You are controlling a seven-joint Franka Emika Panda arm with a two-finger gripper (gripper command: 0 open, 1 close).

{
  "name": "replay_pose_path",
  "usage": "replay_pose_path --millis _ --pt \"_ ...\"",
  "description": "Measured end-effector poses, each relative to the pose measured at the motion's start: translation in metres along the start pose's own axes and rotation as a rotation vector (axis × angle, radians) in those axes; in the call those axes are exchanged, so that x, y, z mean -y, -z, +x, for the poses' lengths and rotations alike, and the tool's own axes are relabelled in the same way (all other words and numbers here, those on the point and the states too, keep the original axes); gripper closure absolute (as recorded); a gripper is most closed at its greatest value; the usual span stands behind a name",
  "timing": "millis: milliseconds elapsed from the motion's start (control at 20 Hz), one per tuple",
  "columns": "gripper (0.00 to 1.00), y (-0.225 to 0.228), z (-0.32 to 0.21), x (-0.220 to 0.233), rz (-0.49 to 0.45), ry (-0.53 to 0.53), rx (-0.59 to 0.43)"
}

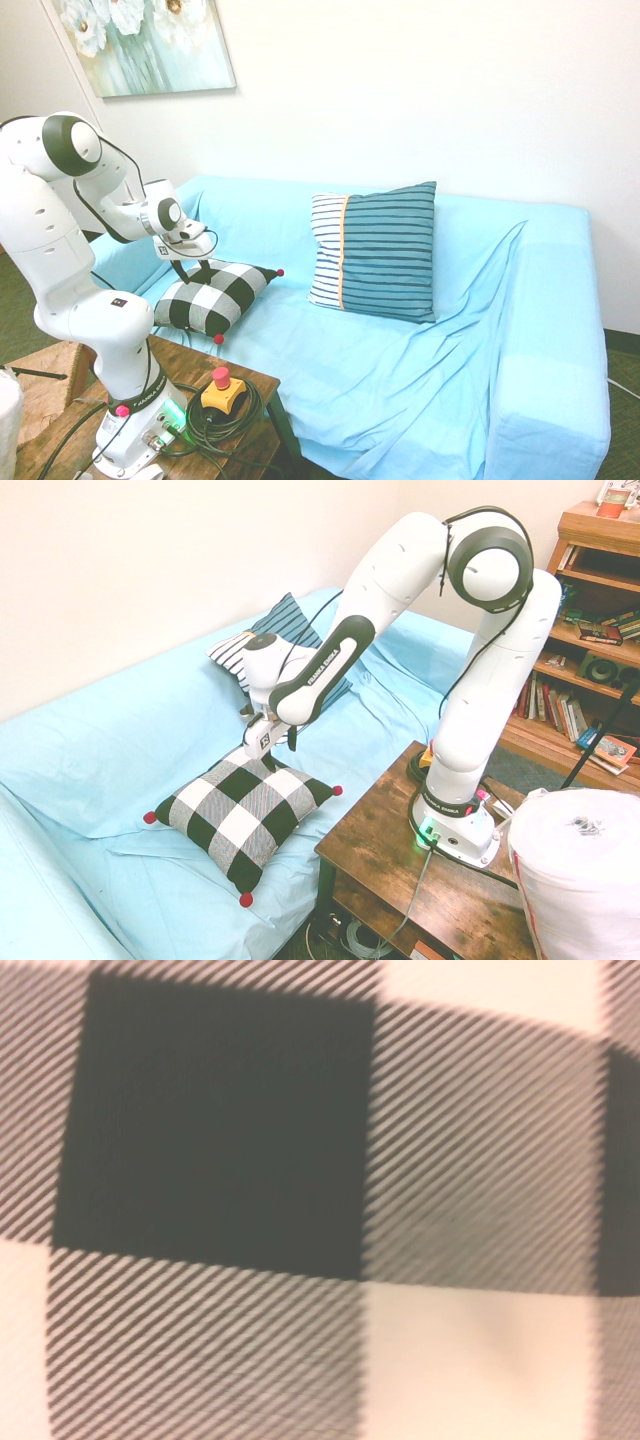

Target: Stand the pillow up

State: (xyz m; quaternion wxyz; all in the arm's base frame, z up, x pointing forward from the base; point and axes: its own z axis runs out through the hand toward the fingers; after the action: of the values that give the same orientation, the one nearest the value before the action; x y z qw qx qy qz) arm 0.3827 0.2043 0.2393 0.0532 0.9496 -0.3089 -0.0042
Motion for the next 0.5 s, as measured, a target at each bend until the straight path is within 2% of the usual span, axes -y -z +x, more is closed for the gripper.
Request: replay_pose_path --millis 250,400,500 --pt "0.0 -0.06 -0.033 0.032 -0.065 0.009 0.053" --pt "0.0 -0.091 -0.053 0.031 -0.111 0.017 0.081" --pt "0.0 -0.095 -0.061 0.031 -0.12 0.008 0.088"
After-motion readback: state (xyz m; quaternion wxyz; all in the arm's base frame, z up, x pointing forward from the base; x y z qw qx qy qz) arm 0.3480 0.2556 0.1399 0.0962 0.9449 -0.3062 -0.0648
